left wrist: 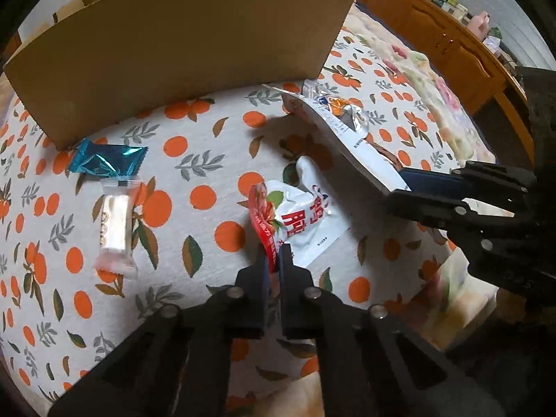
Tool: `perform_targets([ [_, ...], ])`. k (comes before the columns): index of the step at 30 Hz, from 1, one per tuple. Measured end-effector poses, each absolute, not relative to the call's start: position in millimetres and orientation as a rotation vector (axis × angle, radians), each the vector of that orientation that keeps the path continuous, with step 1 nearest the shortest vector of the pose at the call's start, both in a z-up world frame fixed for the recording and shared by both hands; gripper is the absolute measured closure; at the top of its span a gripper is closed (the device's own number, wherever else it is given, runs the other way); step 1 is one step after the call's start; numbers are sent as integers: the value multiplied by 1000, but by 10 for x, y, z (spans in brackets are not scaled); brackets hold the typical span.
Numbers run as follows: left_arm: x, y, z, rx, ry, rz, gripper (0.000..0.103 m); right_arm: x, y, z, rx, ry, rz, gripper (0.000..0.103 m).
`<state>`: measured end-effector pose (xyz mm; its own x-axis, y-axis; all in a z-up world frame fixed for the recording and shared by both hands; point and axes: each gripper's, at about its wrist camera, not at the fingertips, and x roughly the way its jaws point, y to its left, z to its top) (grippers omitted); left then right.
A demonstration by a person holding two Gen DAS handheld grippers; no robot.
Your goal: Organize snacks
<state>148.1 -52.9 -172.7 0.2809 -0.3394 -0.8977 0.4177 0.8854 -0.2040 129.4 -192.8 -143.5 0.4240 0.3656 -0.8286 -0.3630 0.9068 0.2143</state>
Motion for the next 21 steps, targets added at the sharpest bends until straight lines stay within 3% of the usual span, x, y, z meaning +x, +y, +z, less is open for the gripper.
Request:
perform_targets([
  [21,1432,-478,-1281,45,1088,-501,103,1237,-2130,-1193,105,981,454,83],
])
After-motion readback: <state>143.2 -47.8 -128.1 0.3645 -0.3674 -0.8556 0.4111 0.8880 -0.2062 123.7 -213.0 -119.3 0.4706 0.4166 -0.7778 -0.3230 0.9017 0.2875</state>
